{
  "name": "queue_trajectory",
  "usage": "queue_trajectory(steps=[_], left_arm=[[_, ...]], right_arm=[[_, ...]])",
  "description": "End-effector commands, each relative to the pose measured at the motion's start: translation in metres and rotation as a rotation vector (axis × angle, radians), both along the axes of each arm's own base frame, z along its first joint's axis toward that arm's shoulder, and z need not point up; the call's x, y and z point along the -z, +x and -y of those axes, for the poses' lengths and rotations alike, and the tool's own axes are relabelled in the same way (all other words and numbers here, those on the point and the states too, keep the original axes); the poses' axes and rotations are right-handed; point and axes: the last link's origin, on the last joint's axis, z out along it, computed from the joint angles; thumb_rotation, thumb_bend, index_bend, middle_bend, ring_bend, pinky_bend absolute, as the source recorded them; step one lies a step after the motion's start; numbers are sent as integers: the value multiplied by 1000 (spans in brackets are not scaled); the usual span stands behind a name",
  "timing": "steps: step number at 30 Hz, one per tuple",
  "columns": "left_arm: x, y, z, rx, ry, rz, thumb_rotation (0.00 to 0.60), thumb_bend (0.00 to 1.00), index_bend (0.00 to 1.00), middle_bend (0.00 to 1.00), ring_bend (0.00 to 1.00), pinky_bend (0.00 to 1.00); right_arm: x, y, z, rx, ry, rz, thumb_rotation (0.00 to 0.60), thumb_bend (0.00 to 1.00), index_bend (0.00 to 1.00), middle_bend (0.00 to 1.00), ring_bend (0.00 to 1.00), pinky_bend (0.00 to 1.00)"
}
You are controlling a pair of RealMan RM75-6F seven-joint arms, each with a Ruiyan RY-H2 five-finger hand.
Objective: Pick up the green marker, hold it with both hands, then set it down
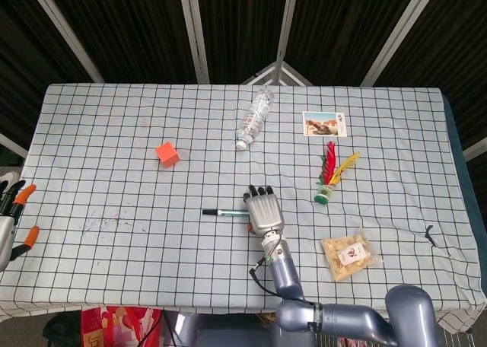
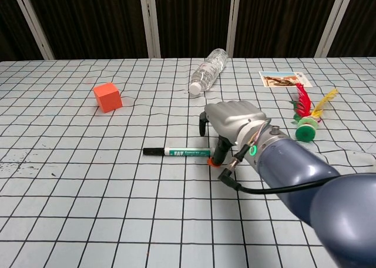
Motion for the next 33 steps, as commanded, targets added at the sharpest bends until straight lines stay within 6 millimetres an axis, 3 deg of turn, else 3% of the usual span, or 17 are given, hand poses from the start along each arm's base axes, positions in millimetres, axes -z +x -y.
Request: queue_trajectory(steps=[1, 18, 33], left_arm=[[0, -2, -1, -4, 2, 2, 600, 483, 143, 67, 0, 130], [-4, -16, 0, -30, 18, -5, 600, 484, 144, 67, 0, 130], [-3, -12, -1, -17, 16, -27, 600, 484, 144, 66, 0, 130]], right_arm=[[6, 8, -1, 3, -1, 2, 600, 256, 377, 191, 219, 190], [15, 15, 7, 30, -18, -6, 600, 255, 459, 191, 219, 191], [18, 15, 13, 29, -15, -15, 600, 297, 504, 191, 219, 190]])
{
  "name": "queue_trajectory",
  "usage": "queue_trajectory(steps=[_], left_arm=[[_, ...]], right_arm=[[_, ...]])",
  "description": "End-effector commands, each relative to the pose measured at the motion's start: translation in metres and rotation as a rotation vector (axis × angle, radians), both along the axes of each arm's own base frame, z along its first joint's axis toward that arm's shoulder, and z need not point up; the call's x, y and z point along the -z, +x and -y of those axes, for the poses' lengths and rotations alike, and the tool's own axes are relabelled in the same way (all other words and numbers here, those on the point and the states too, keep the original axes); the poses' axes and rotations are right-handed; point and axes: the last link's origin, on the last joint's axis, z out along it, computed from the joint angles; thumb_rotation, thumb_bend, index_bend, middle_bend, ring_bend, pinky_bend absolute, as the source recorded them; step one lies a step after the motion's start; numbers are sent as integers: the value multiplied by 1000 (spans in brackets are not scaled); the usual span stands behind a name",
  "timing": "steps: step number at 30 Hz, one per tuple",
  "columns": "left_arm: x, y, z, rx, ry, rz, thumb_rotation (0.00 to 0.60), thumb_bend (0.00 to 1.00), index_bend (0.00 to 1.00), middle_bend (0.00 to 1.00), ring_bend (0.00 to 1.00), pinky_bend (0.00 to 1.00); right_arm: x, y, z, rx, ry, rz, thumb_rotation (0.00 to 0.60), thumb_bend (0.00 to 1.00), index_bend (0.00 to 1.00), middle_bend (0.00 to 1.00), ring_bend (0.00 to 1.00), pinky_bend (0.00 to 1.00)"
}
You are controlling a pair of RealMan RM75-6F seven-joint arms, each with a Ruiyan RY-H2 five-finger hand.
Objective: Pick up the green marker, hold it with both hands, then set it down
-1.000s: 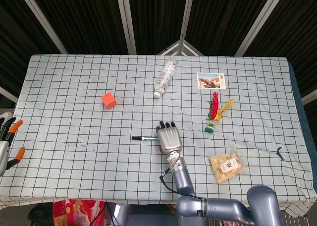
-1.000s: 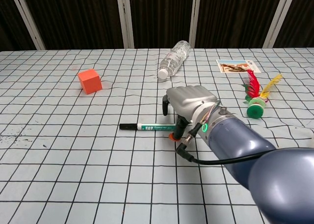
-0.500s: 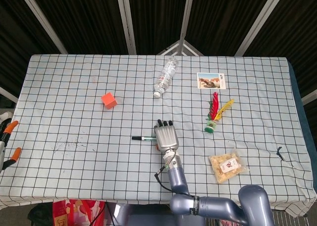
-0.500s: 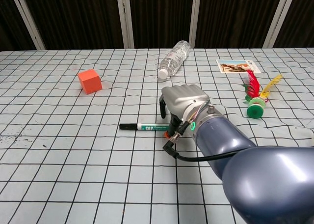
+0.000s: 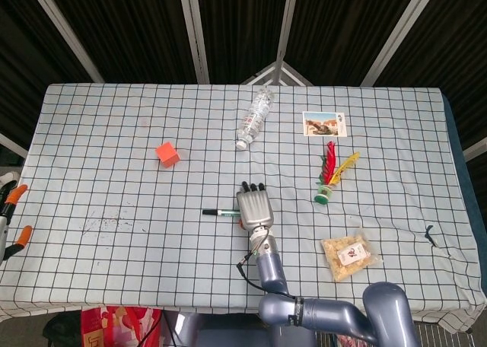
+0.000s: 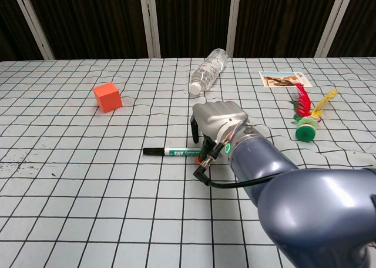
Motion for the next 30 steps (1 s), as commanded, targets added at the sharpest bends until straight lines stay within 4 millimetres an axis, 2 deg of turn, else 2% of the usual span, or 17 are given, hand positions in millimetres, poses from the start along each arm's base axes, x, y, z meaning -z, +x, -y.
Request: queue_trajectory(steps=[1, 7, 30], left_arm=[[1, 0, 0, 1, -1, -4, 600, 483, 144, 66, 0, 130], [1, 0, 0, -3, -2, -11, 600, 484, 143, 65, 0, 130], [3, 2, -1, 1, -5, -23, 600, 484, 143, 64, 0, 130]], right_arm=[[0, 0, 1, -3, -2, -4, 600, 311, 506, 191, 219, 190], [0, 0, 2, 0, 2, -6, 600, 384, 516, 191, 219, 191], [6, -2, 2, 0, 25, -16, 600, 389, 516, 191, 219, 190]])
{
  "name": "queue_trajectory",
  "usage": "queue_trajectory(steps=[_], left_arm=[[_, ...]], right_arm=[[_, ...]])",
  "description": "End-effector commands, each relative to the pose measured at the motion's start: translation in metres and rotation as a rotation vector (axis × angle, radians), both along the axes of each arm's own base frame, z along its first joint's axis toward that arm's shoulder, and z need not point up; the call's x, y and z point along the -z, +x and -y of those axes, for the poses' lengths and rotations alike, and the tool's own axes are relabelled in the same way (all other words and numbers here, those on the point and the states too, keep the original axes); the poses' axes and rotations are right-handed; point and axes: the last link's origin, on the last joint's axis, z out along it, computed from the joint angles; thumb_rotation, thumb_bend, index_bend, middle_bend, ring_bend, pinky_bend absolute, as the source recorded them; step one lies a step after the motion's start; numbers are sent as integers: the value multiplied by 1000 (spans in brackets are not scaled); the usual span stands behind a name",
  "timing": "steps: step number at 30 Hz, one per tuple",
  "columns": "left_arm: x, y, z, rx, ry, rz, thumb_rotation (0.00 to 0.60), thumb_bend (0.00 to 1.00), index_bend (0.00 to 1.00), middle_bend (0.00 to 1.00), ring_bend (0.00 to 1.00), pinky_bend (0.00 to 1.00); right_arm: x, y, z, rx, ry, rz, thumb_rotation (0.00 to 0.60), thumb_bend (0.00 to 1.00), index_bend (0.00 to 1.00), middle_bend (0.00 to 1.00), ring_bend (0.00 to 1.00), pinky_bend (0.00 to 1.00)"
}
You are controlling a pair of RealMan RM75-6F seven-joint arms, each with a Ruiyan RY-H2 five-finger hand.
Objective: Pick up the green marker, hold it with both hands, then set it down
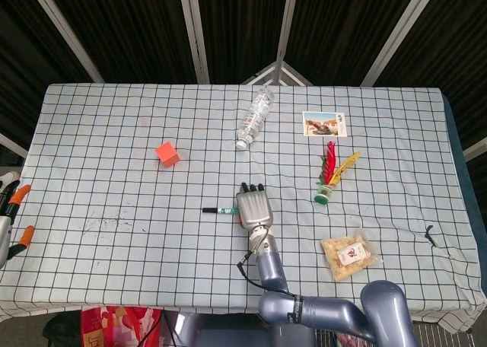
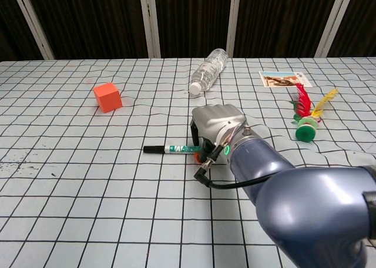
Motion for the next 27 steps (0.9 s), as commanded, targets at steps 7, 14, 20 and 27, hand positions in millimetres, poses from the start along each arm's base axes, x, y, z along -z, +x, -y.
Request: queue_trajectory(steps=[7, 14, 20, 27], left_arm=[[-1, 2, 1, 5, 3, -2, 600, 484, 144, 63, 0, 130], [-1, 1, 1, 4, 5, -3, 600, 484, 144, 63, 0, 130], [-2, 2, 1, 6, 7, -2, 600, 483, 144, 63, 0, 130], [-2, 2, 1, 8, 9, -9, 600, 484, 145, 63, 0, 130]], right_arm=[[0, 1, 1, -2, 1, 1, 600, 391, 530, 192, 219, 190], [0, -1, 1, -2, 7, -4, 600, 447, 614, 191, 229, 190], [-1, -2, 1, -15, 2, 4, 600, 497, 672, 191, 246, 190], [-6, 1, 1, -29, -5, 26, 600, 522, 689, 191, 251, 190]])
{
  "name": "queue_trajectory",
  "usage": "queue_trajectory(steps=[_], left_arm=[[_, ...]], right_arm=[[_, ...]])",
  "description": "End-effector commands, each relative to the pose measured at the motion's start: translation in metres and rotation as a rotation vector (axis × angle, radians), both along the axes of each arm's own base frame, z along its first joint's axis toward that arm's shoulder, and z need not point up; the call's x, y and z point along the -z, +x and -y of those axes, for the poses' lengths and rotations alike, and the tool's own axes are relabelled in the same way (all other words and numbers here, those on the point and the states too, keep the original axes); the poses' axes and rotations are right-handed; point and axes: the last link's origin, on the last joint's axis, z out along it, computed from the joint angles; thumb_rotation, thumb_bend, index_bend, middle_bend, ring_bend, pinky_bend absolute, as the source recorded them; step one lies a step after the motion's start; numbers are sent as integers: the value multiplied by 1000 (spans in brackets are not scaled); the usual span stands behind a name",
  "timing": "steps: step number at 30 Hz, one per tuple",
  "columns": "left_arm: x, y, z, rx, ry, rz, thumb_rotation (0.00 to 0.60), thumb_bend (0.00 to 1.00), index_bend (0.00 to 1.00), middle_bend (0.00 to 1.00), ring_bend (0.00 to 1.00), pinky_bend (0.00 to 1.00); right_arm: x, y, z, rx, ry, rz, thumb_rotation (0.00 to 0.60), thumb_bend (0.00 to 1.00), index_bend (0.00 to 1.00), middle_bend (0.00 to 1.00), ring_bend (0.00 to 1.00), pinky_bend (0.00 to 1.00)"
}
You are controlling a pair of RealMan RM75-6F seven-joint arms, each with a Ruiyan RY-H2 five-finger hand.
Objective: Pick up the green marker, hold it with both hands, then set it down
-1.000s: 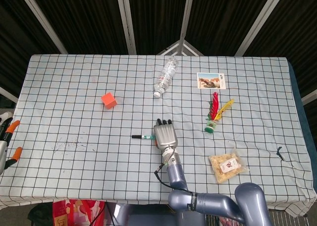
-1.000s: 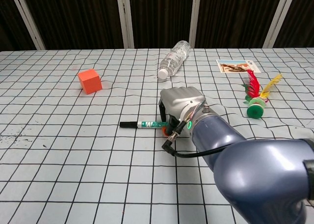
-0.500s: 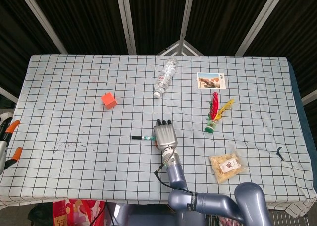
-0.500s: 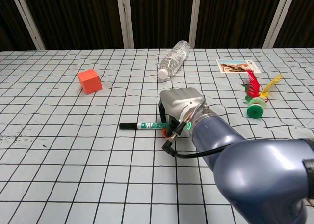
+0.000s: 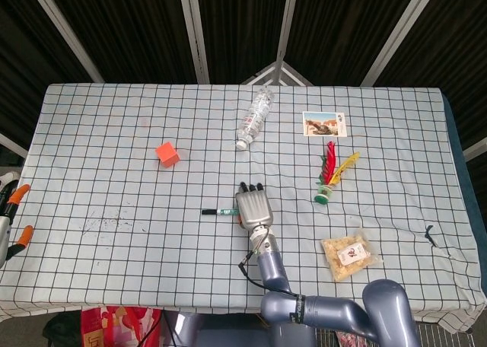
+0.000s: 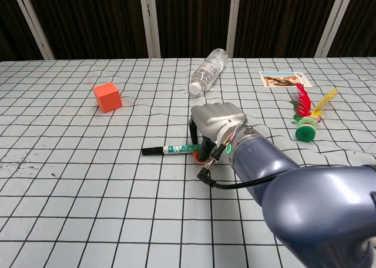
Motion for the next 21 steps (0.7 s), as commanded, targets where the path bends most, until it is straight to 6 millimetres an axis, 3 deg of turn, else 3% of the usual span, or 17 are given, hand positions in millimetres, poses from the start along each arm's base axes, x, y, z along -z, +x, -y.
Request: queue_trajectory(steps=[1, 13, 21], left_arm=[[0, 0, 0, -1, 1, -1, 600, 484, 145, 63, 0, 130], [0, 1, -1, 5, 3, 8, 600, 484, 146, 64, 0, 130], [2, 17, -5, 52, -3, 64, 600, 482, 157, 69, 0, 130]], right_arm=[[-4, 1, 0, -6, -5, 5, 600, 521, 691, 191, 251, 190], [-17, 7, -2, -26, 10, 69, 600, 522, 701, 191, 251, 190], [-56, 14, -1, -59, -49, 94, 600, 522, 702, 191, 251, 190]])
